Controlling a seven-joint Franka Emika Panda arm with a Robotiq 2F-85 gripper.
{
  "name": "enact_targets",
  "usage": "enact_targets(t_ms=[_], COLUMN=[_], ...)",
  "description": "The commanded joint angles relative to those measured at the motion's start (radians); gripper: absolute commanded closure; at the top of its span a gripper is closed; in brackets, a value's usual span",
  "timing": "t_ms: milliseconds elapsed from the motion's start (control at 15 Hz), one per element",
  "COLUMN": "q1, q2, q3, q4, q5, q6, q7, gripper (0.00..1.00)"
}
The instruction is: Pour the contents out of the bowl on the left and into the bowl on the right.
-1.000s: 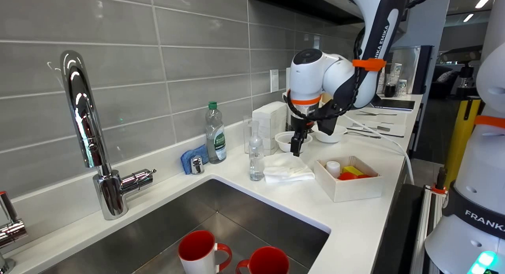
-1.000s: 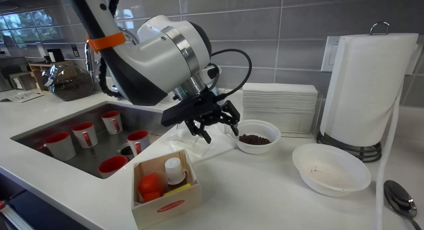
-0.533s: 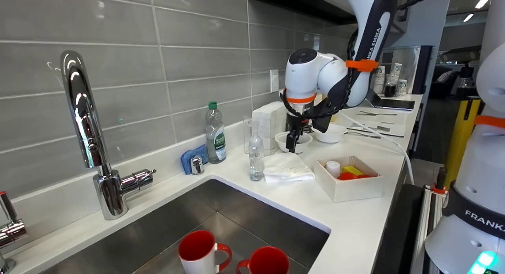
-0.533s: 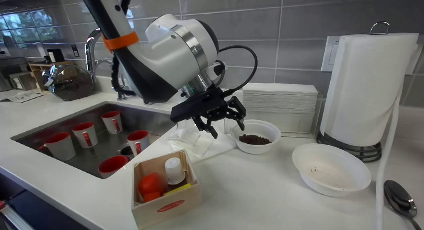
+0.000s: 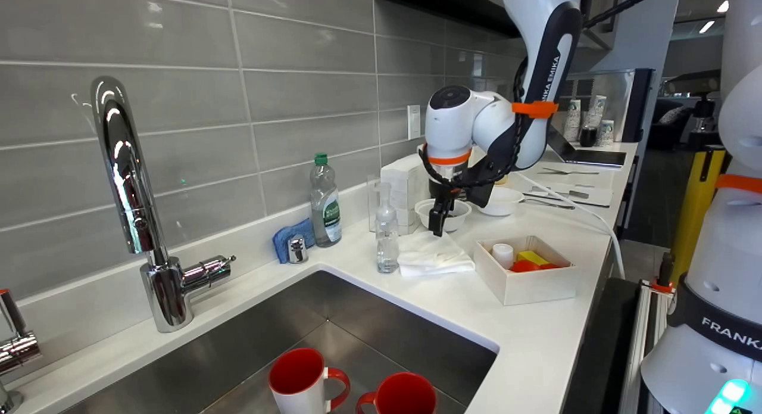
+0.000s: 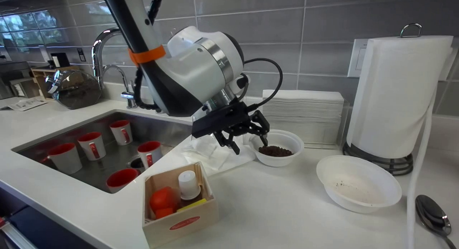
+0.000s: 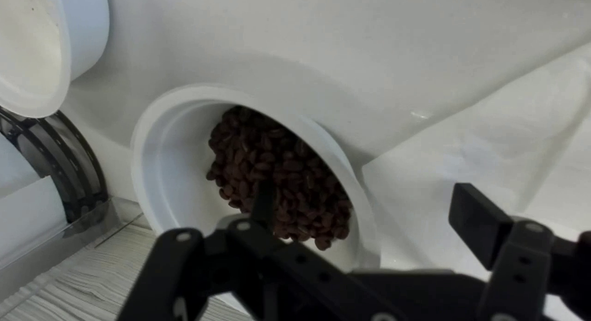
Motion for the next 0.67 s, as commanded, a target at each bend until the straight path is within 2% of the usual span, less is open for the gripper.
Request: enact_targets(t_ms=[0, 67, 467, 600], q1=[0.005, 0.004, 0.001, 0.0], q2=[0.032, 0.032, 0.033, 0.039], q3=[-0.007, -0.007, -0.009, -0.01], q4=[0.039, 0.042, 0.049, 0.049], q5=[-0.065, -0.069, -0.098, -0.105], q6=[0.009, 0.01, 0.009, 0.008], q7=[0.069, 0.074, 0.11, 0.121], gripper=[0.35, 0.46, 0.96, 1.0])
